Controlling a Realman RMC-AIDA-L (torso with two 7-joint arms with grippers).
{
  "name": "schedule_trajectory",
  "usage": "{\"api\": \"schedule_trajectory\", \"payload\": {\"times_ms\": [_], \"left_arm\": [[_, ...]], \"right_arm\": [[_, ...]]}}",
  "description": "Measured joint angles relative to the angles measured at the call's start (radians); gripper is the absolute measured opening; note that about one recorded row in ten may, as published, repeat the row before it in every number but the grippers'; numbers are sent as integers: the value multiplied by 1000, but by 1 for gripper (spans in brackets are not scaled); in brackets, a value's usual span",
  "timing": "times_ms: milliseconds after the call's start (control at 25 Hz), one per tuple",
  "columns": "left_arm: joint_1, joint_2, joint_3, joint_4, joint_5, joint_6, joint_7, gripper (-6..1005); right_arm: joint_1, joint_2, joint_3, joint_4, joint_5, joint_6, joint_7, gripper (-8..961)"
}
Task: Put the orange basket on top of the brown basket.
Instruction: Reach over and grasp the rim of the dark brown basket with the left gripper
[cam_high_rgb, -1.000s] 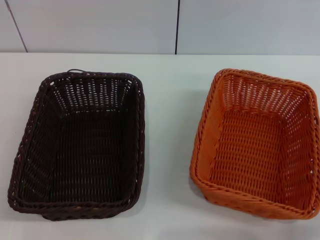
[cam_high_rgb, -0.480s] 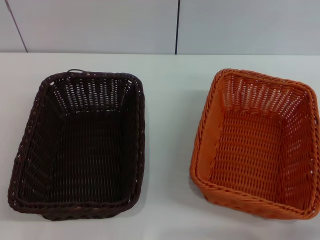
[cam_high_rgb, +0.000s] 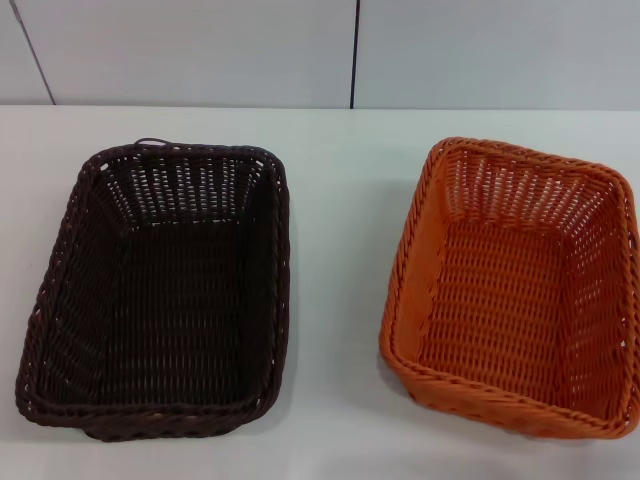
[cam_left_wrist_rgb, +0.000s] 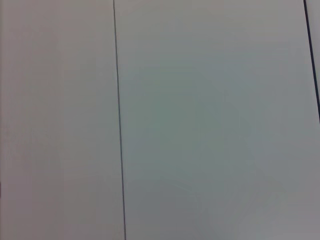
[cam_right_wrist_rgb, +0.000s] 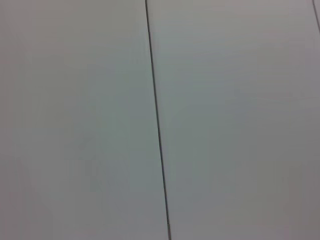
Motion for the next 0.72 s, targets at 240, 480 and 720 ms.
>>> {"api": "schedule_trajectory", "payload": {"times_ms": [240,480,720], "left_arm": [[1,0,0,1,3,0,0,782],[1,5,58,-1,5,-3,7,782],[-20,42,73,-68,5,-16,3,781]], "right_arm": [[5,0,-7,-1,-1,-7,0,777],[11,0,-14,-2,-1,-8,0,776],[25,-1,-22,-8,-1,-8,0,777]]}}
